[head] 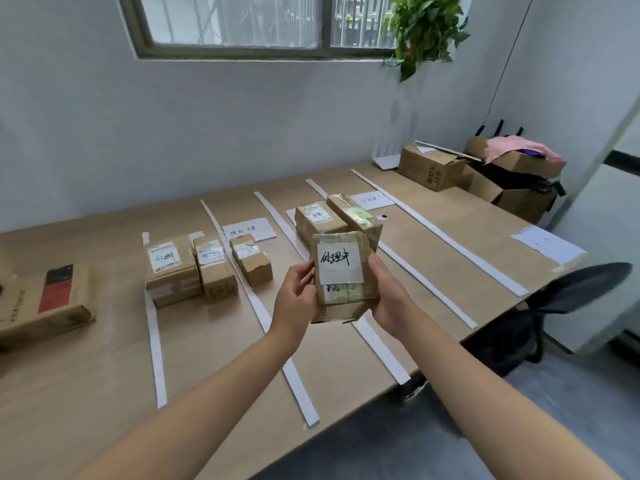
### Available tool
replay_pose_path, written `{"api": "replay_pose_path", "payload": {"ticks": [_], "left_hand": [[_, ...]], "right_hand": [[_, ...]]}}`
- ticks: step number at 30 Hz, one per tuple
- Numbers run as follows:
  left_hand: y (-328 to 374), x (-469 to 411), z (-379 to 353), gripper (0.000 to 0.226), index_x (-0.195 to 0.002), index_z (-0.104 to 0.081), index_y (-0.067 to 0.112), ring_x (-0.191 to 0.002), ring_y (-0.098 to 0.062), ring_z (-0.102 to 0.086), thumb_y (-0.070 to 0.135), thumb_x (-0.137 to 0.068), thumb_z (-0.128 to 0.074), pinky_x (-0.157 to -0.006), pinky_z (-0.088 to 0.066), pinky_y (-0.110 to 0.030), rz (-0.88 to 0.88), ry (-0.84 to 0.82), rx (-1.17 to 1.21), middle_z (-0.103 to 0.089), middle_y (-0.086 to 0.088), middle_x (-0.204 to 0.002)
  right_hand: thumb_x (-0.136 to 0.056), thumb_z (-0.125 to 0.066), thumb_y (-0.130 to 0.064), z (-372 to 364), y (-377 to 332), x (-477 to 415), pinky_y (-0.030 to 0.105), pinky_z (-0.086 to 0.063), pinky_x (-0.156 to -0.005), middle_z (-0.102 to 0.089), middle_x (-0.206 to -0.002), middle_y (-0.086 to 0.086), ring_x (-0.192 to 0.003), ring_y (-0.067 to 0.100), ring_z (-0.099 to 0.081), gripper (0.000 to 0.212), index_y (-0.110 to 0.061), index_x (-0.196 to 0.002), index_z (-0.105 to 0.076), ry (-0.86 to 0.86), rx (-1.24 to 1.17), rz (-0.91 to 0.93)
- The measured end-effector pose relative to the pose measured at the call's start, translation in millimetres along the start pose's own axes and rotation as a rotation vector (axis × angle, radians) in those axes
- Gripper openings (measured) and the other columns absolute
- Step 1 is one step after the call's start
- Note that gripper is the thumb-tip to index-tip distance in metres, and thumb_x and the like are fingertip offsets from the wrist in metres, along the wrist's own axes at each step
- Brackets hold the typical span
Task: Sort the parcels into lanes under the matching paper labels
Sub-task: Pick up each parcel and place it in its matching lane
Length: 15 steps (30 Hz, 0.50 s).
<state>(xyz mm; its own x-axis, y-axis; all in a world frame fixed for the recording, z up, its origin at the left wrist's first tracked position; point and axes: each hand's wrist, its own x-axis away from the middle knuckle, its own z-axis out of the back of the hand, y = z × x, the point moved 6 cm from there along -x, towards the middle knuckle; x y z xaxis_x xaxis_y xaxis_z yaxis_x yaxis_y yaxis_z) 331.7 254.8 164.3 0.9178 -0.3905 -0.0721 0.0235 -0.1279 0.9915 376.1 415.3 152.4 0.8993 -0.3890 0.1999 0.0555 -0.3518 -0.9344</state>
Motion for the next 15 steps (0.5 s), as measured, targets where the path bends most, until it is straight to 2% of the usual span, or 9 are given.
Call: {"api": "replay_pose_path", "payload": {"ticks": [3,5,7,11,15], "left_hand": [[-18,5,-45,0.027,-0.122,-0.057,0.020,-0.093,0.012,-0.063,0.007,-0.103,-0.043,-0.066,-0.050,-0.009,0.039,0.025,-0.017,-0.065,0.011,-0.115],[-31,3,-69,0.025,-0.120,-0.058,0.025,-0.096,0.005,-0.064,0.014,-0.104,-0.042,-0.067,-0.051,-0.010,0.065,0.037,-0.027,-0.066,0.007,-0.117],[-40,-2,-89,0.022,-0.121,-0.059,0.025,-0.096,0.005,-0.064,0.019,-0.104,-0.045,-0.067,-0.051,-0.011,0.088,0.039,-0.042,-0.066,0.005,-0.118],[-52,-21,-118,0.022,-0.122,-0.059,0.018,-0.086,0.015,-0.062,0.014,-0.102,-0.050,-0.063,-0.049,-0.008,0.112,0.038,-0.033,-0.066,0.010,-0.112],[-76,-53,-136,0.020,-0.118,-0.063,0.018,-0.092,0.008,-0.064,0.014,-0.100,-0.054,-0.068,-0.048,-0.008,0.148,0.078,-0.015,-0.069,0.007,-0.113]], "right_hand": [[-0.109,-0.031,-0.036,46,-5,5,0.036,-0.058,-0.084,-0.067,-0.130,0.006,-0.117,0.023,-0.065,0.040,-0.025,-0.141,-0.052,-0.002,-0.001,0.004],[-0.109,-0.032,-0.034,72,-4,3,0.035,-0.059,-0.081,-0.067,-0.130,0.005,-0.117,0.023,-0.066,0.039,-0.026,-0.143,-0.050,0.003,-0.001,0.001],[-0.109,-0.033,-0.032,94,-5,-3,0.034,-0.058,-0.077,-0.069,-0.127,0.004,-0.115,0.023,-0.067,0.039,-0.026,-0.144,-0.050,0.017,-0.006,-0.002],[-0.109,-0.032,-0.032,125,-6,-25,0.030,-0.058,-0.075,-0.069,-0.128,0.003,-0.114,0.021,-0.067,0.038,-0.029,-0.142,-0.051,0.021,0.002,-0.024],[-0.109,-0.031,-0.031,145,-1,-58,0.032,-0.057,-0.078,-0.068,-0.130,0.001,-0.116,0.020,-0.066,0.038,-0.032,-0.143,-0.049,0.006,0.026,-0.058]]}}
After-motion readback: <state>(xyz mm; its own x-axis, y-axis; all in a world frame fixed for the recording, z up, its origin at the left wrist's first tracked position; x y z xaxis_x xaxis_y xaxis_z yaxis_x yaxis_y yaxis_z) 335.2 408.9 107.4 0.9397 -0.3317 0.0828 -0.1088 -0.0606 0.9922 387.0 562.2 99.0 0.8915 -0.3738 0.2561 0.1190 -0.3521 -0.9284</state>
